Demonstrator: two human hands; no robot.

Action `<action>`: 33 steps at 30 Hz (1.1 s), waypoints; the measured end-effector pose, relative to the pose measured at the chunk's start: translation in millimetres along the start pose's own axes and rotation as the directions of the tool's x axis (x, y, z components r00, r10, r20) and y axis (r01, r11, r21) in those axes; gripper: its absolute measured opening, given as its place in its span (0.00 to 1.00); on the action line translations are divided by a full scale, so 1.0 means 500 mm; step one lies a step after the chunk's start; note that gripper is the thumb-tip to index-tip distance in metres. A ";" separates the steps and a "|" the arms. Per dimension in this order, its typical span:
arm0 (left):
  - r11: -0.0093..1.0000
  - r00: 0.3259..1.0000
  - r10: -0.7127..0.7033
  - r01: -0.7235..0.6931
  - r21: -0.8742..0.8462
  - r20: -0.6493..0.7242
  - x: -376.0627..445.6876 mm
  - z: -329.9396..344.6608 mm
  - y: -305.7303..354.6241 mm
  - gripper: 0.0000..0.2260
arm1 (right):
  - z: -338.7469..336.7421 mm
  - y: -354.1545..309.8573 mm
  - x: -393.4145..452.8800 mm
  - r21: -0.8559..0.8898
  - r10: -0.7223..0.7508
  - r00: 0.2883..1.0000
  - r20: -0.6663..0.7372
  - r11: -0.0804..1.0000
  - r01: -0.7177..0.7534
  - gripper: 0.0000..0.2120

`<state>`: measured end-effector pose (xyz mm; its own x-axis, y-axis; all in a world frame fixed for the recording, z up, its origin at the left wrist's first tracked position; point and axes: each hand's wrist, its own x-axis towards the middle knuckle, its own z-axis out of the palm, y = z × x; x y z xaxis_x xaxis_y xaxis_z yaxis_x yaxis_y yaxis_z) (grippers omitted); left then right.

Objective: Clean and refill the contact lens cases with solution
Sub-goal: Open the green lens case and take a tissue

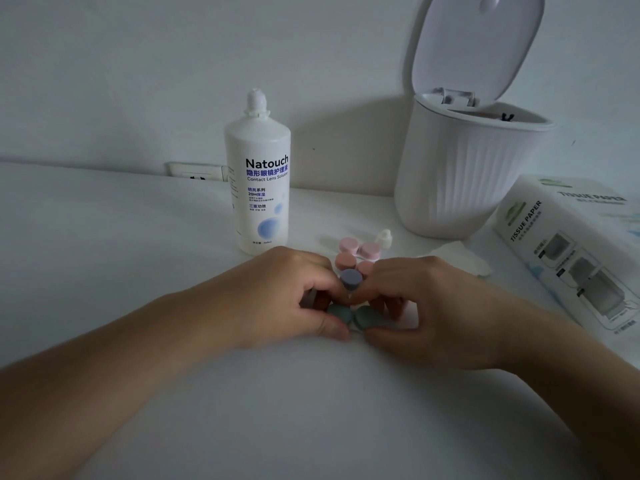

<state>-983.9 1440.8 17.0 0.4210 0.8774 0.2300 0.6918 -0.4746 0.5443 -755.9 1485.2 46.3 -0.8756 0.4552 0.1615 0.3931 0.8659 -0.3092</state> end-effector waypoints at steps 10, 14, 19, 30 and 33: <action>0.999 0.999 -0.036 0.036 -0.008 0.008 0.000 -0.001 0.000 0.15 | 0.001 0.002 -0.006 0.091 0.034 0.998 -0.051 0.995 -0.029 0.10; 0.998 0.998 -0.054 0.054 -0.010 0.014 0.000 -0.001 0.000 0.12 | -0.002 0.002 -0.007 0.160 0.045 0.993 -0.105 0.987 -0.028 0.11; 0.998 0.998 -0.062 0.062 0.001 0.016 0.001 -0.001 0.003 0.13 | 0.010 0.004 -0.001 0.128 0.038 0.995 -0.095 0.991 -0.026 0.07; 0.998 0.998 -0.062 0.063 -0.007 0.022 -0.001 -0.001 0.001 0.14 | 0.011 0.003 -0.002 0.104 0.086 0.988 -0.125 0.992 -0.073 0.09; 0.998 0.998 -0.061 0.061 -0.014 0.013 -0.001 0.000 0.002 0.16 | 0.003 0.002 -0.006 0.109 0.048 0.996 -0.069 0.993 -0.040 0.08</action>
<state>-983.1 1439.9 17.4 0.3857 0.9038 0.1856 0.7078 -0.4189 0.5688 -753.2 1484.2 44.4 -0.8343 0.5094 0.2109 0.3950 0.8192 -0.4158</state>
